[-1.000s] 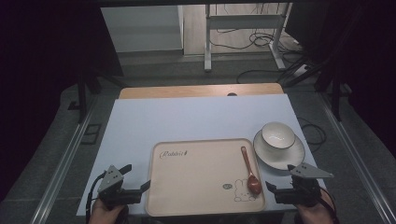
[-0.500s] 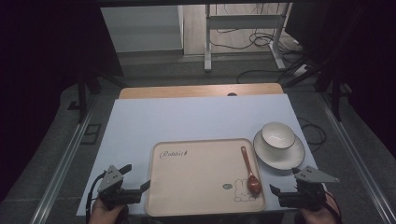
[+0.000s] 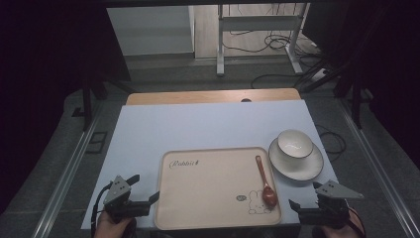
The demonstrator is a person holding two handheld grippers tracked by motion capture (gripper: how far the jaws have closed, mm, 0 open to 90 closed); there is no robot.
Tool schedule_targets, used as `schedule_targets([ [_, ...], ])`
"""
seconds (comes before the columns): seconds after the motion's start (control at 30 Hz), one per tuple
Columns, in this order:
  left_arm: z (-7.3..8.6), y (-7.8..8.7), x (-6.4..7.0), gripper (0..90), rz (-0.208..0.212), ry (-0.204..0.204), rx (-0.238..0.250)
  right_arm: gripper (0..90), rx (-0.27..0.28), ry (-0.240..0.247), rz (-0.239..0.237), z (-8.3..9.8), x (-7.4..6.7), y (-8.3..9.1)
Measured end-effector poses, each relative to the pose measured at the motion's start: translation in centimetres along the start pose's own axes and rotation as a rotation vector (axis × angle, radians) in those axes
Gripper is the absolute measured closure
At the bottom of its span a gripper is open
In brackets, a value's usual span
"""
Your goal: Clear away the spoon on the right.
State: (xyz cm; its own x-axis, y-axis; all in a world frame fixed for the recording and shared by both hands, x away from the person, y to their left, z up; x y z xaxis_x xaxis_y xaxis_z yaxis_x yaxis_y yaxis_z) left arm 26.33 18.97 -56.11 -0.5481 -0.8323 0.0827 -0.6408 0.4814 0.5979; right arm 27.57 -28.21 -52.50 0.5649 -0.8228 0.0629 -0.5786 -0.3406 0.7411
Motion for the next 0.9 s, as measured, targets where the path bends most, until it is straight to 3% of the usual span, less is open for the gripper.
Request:
schedule_targets([
  [0.9, 0.0, 0.0, -0.1, 6.7, 0.003, 0.015, 0.003, 2.1, -0.013, -0.046, 0.032, 2.2, 1.3, 1.1],
])
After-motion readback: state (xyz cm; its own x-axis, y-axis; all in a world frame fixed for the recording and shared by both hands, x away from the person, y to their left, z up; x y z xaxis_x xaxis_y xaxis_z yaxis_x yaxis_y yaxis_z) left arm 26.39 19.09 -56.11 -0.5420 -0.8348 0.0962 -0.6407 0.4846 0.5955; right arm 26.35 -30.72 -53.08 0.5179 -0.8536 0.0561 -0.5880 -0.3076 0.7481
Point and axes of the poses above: each handheld gripper's, and its own axes: y roughly backward along the jaws, z roughly out of its underside, x roughly to its right, the point moved 9 cm from there along -y, roughly forward along the jaws, and after that the axes turned 9 degrees about -x, right-handed, at the moved point
